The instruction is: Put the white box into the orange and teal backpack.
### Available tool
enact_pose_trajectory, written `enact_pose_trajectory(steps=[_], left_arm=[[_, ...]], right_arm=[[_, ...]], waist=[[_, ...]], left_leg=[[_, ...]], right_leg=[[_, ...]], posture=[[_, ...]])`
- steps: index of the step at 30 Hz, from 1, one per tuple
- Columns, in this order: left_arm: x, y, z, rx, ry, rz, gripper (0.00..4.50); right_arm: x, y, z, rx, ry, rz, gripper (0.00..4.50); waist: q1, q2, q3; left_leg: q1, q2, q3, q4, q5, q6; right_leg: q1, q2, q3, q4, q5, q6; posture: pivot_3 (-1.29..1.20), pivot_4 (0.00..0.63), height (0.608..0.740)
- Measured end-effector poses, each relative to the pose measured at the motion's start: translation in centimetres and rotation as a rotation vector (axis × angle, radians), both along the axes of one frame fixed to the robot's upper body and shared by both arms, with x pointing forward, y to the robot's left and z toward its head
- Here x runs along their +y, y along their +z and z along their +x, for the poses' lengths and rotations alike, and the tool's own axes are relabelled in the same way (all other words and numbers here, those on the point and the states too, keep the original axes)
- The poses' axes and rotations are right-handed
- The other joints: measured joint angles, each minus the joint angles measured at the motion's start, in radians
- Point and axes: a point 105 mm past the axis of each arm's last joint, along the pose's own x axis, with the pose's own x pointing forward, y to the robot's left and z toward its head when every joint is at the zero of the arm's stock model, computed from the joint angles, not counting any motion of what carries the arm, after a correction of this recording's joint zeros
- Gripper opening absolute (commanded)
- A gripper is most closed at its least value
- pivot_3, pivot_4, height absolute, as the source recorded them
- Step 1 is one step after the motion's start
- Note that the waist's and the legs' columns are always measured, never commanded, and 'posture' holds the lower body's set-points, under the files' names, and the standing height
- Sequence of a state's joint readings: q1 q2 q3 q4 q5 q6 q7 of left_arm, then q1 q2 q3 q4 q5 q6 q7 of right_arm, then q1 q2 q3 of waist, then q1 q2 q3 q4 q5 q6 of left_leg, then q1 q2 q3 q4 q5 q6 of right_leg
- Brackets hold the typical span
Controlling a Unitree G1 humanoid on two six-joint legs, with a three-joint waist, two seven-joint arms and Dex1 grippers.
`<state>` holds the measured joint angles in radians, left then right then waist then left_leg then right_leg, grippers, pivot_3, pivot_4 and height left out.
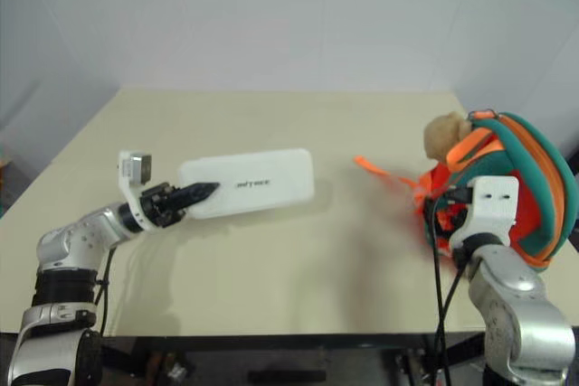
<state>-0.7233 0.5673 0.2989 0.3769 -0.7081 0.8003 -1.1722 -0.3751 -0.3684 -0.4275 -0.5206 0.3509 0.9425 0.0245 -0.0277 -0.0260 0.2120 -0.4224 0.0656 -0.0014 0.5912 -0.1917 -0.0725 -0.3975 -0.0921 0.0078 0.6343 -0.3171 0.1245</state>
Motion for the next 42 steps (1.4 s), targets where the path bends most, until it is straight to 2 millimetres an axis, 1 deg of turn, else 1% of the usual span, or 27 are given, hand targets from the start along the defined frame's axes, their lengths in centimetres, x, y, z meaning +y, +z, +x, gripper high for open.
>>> enact_pose_trajectory(steps=[2, 4, 6, 7, 8, 9, 12, 14, 15, 17, 19, 20, 22, 24, 27, 28, 32, 34, 37, 40, 42], left_arm=[[0.2, 0.2, -0.1, -0.006, 0.011, -0.007, 1.32], [0.4, 0.2, -0.3, -0.01, 0.022, -0.012, 1.32], [0.5, 0.1, -0.5, -0.007, 0.024, -0.016, 1.32], [0.5, 0.1, -0.6, -0.005, 0.024, -0.018, 1.32], [0.6, 0.1, -0.6, -0.005, 0.032, -0.019, 1.32], [0.8, -0.1, -0.6, -0.003, 0.043, -0.017, 1.32], [1.0, -0.1, -0.8, -0.007, 0.06, -0.009, 1.32], [1.8, 0.2, -0.9, -0.016, 0.084, 0.004, 1.32], [2.3, 0.5, -0.9, -0.025, 0.103, 0.006, 1.32], [2.9, 0.7, -1.0, -0.038, 0.129, 0.009, 1.32], [3.5, 0.5, -1.1, -0.036, 0.149, 0.017, 1.32], [3.8, 0.4, -1.2, -0.034, 0.158, 0.016, 1.32], [4.1, 0.4, -1.2, -0.035, 0.172, 0.016, 1.32], [4.4, 0.5, -1.2, -0.04, 0.189, 0.02, 1.32], [5.2, 0.4, -1.4, -0.043, 0.216, 0.04, 1.32], [5.7, 0.4, -1.5, -0.044, 0.229, 0.048, 1.32], [7.1, 0.5, -1.6, -0.05, 0.274, 0.071, 1.32], [7.5, 0.5, -1.5, -0.062, 0.292, 0.072, 1.32], [8.2, 0.5, -1.4, -0.062, 0.319, 0.072, 1.32], [8.5, 0.5, -1.5, -0.074, 0.331, 0.073, 1.32], [8.6, 0.1, -1.6, -0.063, 0.335, 0.075, 1.32]], right_arm=[[0.6, 0.3, 1.4, -0.023, 0.013, 0.038, 4.5], [0.8, 0.1, 2.4, -0.029, 0.017, 0.068, 4.5], [0.7, -0.1, 3.3, -0.039, 0.007, 0.099, 4.5], [0.5, -0.1, 3.5, -0.043, -0.002, 0.1, 4.13], [0.4, -0.1, 3.8, -0.049, -0.009, 0.099, 3.94], [0.3, 0.0, 4.3, -0.061, -0.013, 0.101, 3.6], [0.2, 0.2, 4.6, -0.077, -0.002, 0.087, 2.58], [0.7, 0.4, 4.7, -0.086, 0.036, 0.073, 1.97], [0.9, 0.6, 4.7, -0.091, 0.054, 0.062, 1.54], [1.2, 0.8, 4.8, -0.1, 0.086, 0.059, 0.91], [1.9, 1.1, 5.0, -0.105, 0.127, 0.061, 0.3], [2.3, 1.3, 5.2, -0.109, 0.145, 0.061, 0.12], [3.1, 1.7, 5.4, -0.118, 0.189, 0.063, 0.07], [4.3, 2.1, 5.5, -0.127, 0.256, 0.061, 0.07], [7.0, 3.2, 5.4, -0.152, 0.428, 0.094, 0.07], [8.3, 3.7, 5.1, -0.155, 0.522, 0.117, 0.07], [13.2, 4.5, 2.8, -0.125, 0.899, 0.176, 0.07], [15.3, 4.7, 1.5, -0.101, 1.063, 0.201, 0.07], [16.9, 5.3, 0.0, -0.071, 1.237, 0.222, 0.07], [18.1, 6.0, -1.4, -0.04, 1.386, 0.271, 0.07], [18.6, 6.4, -2.4, -0.016, 1.475, 0.303, 0.07]], waist=[[0.0, 0.0, 0.0], [0.0, 0.0, 0.0], [0.0, 0.0, 0.0], [0.001, 0.0, 0.0], [0.001, 0.0, 0.0], [0.001, 0.0, 0.0], [0.001, 0.0, 0.0], [0.0, 0.0, 0.0], [-0.004, 0.0, 0.0], [-0.004, 0.0, 0.0], [-0.005, 0.0, 0.0], [-0.005, 0.0, 0.0], [-0.003, 0.0, 0.0], [-0.003, 0.0, 0.0], [-0.007, 0.0, 0.0], [-0.01, 0.0, 0.0], [-0.016, 0.0, 0.0], [-0.015, 0.0, 0.0], [-0.012, 0.0, 0.0], [-0.006, 0.0, 0.0], [-0.004, 0.0, 0.0]], left_leg=[[0.0, 0.0, 0.0, 0.0, 0.0, 0.0], [0.0, 0.0, 0.0, 0.0, 0.0, 0.0], [0.0, 0.0, 0.0, -0.001, 0.0, 0.0], [0.0, 0.0, 0.0, -0.001, 0.0, 0.0], [0.0, 0.0, 0.0, -0.001, 0.0, 0.0], [0.0, 0.0, 0.0, -0.001, 0.0, 0.0], [0.0, 0.0, 0.0, -0.001, 0.0, 0.0], [0.0, 0.0, 0.0, -0.001, 0.0, 0.0], [0.0, 0.0, 0.001, -0.001, 0.0, 0.0], [0.001, 0.0, 0.001, -0.001, 0.0, 0.0], [0.001, 0.0, 0.001, -0.001, 0.0, 0.0], [0.001, 0.0, 0.001, -0.001, 0.0, 0.0], [0.001, 0.0, 0.001, 0.0, 0.0, 0.0], [0.001, 0.0, 0.001, 0.0, 0.0, 0.0], [0.001, 0.001, 0.001, -0.001, 0.0, 0.0], [0.001, 0.001, 0.001, -0.001, 0.0, 0.0], [0.001, 0.001, 0.002, -0.002, 0.0, 0.0], [0.001, 0.001, 0.002, -0.002, 0.0, 0.0], [0.0, 0.001, 0.002, -0.001, 0.0, 0.0], [0.0, 0.001, 0.002, -0.002, 0.0, 0.0], [0.0, 0.001, 0.002, -0.002, 0.0, 0.0]], right_leg=[[0.0, 0.0, 0.0, 0.0, 0.0, 0.0], [0.0, 0.0, 0.0, 0.0, 0.0, 0.0], [0.0, 0.0, 0.0, 0.0, 0.0, 0.0], [0.0, 0.0, 0.0, 0.0, 0.0, 0.0], [0.0, 0.0, 0.0, 0.0, 0.0, 0.0], [0.0, 0.0, 0.0, 0.0, 0.0, 0.0], [0.0, 0.0, 0.0, 0.0, 0.0, 0.0], [0.0, 0.0, 0.0, 0.0, 0.0, 0.0], [0.0, 0.0, 0.001, 0.0, 0.0, 0.0], [0.0, 0.0, 0.001, 0.0, 0.0, 0.0], [0.0, 0.0, 0.001, 0.001, 0.0, 0.0], [0.0, 0.0, 0.001, 0.001, 0.0, 0.0], [0.0, 0.0, 0.001, 0.001, 0.0, 0.0], [0.0, 0.0, 0.001, 0.001, 0.0, 0.0], [-0.001, 0.0, 0.001, 0.001, 0.0, 0.0], [-0.001, 0.0, 0.001, 0.001, 0.0, 0.0], [-0.001, 0.001, 0.0, 0.001, 0.0, 0.0], [-0.001, 0.0, 0.0, 0.001, 0.0, 0.0], [-0.001, 0.0, 0.0, 0.001, 0.0, 0.0], [-0.001, 0.0, 0.0, 0.001, 0.0, 0.0], [-0.002, 0.0, 0.0, 0.001, 0.0, 0.0]], posture=[[0.0, 0.15, 0.74], [0.0, 0.15, 0.74], [0.0, 0.15, 0.74], [0.0, 0.15, 0.74], [0.0, 0.15, 0.74], [0.0, 0.15, 0.74], [0.0, 0.15, 0.74], [0.0, 0.15, 0.74], [0.0, 0.15, 0.74], [0.0, 0.15, 0.74], [0.0, 0.15, 0.74], [0.0, 0.15, 0.74], [0.0, 0.15, 0.74], [0.0, 0.15, 0.74], [0.0, 0.15, 0.74], [0.0, 0.15, 0.74], [0.0, 0.15, 0.74], [0.0, 0.15, 0.74], [0.0, 0.15, 0.74], [0.0, 0.15, 0.74], [0.0, 0.15, 0.74]])
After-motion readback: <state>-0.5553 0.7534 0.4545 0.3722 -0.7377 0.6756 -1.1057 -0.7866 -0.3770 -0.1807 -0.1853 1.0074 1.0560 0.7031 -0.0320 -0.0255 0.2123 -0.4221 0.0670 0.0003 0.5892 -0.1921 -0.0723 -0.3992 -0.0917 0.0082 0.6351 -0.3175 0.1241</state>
